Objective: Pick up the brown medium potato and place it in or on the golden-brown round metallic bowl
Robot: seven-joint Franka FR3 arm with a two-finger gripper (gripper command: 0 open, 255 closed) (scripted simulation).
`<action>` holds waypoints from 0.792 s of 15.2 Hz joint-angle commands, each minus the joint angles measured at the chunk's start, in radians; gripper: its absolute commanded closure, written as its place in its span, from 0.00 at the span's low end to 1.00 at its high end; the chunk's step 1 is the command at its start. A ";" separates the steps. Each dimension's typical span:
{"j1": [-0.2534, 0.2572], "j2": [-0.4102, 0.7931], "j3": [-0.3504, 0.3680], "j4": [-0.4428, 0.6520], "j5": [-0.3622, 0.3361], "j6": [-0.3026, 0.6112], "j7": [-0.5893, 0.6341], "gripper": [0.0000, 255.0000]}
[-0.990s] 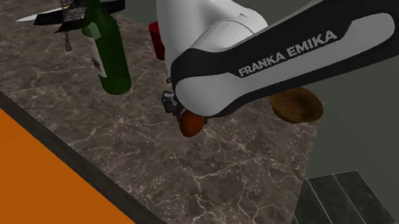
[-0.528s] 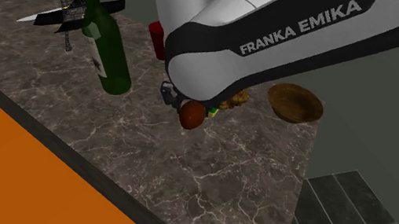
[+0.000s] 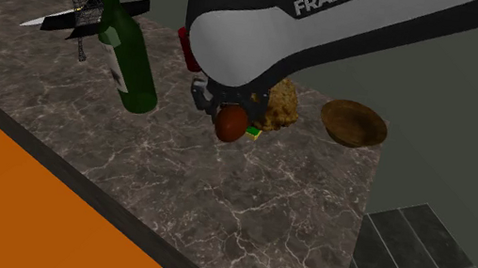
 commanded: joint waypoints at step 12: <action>-0.016 -0.141 -0.074 -0.002 0.097 -0.097 -0.152 1.00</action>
